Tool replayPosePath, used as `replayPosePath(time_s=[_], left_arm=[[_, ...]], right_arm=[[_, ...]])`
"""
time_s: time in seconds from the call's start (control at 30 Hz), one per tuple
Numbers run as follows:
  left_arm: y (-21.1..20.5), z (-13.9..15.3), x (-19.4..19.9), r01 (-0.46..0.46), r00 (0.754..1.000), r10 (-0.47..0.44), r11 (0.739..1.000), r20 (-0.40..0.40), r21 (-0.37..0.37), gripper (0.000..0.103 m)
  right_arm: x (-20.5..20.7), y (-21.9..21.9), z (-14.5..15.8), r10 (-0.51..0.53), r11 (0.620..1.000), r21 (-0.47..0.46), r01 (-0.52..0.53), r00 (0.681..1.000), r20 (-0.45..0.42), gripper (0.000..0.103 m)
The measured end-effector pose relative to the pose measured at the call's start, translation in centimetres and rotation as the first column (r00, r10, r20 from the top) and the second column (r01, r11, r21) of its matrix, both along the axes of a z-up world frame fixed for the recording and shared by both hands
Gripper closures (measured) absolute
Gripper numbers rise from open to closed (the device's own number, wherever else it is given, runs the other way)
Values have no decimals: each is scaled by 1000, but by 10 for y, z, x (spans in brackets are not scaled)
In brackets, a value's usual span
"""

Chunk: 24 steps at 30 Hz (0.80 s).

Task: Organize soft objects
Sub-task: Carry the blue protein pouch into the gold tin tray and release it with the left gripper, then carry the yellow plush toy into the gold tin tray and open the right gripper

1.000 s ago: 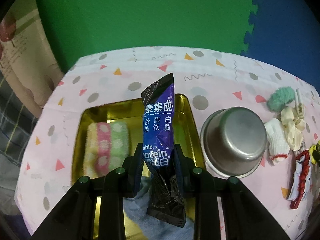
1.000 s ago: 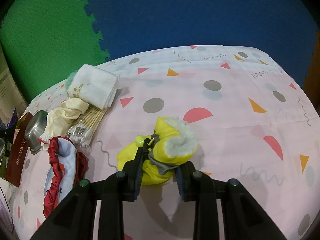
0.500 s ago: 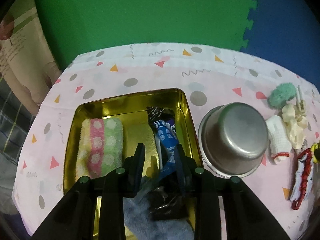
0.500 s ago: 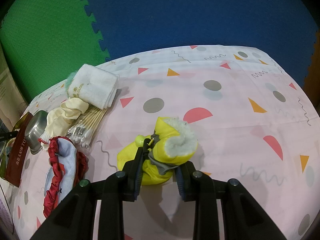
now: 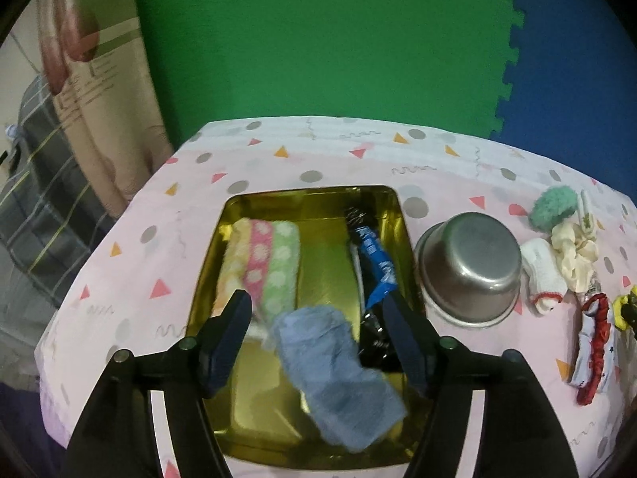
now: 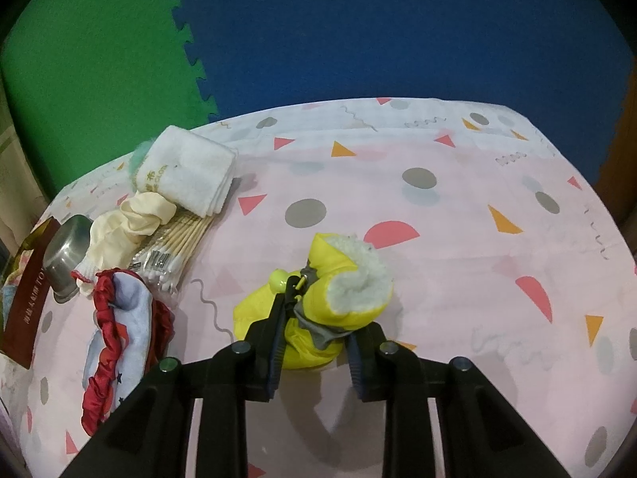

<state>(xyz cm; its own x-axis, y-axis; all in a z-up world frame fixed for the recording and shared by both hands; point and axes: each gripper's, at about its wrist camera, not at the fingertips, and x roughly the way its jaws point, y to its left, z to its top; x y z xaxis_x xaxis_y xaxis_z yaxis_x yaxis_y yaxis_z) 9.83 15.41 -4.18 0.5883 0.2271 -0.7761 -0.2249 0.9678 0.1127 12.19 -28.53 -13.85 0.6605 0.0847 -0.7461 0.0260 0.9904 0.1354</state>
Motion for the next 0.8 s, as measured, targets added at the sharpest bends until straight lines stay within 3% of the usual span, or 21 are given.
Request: replayPosePath(time_s=[0.23,0.4,0.63,0.8], left_arm=[[18,-2,-21,-61,998,60,998,19,8,33],[41,1,-34,-128,991,130,991,38,-44,32],[68,7,-45,-190,980,194,979,44,-73,30],[85,9,-56,-233,971,237,969,42,-82,30]], right_arm=[[-14,4,24,-12,999,-29,13,999,30,78],[-23,20,52,14,999,-32,-12,998,66,78],[-30,83,84,146,989,-33,-144,985,94,78],[-31,148,95,277,960,12,-280,955,104,78]])
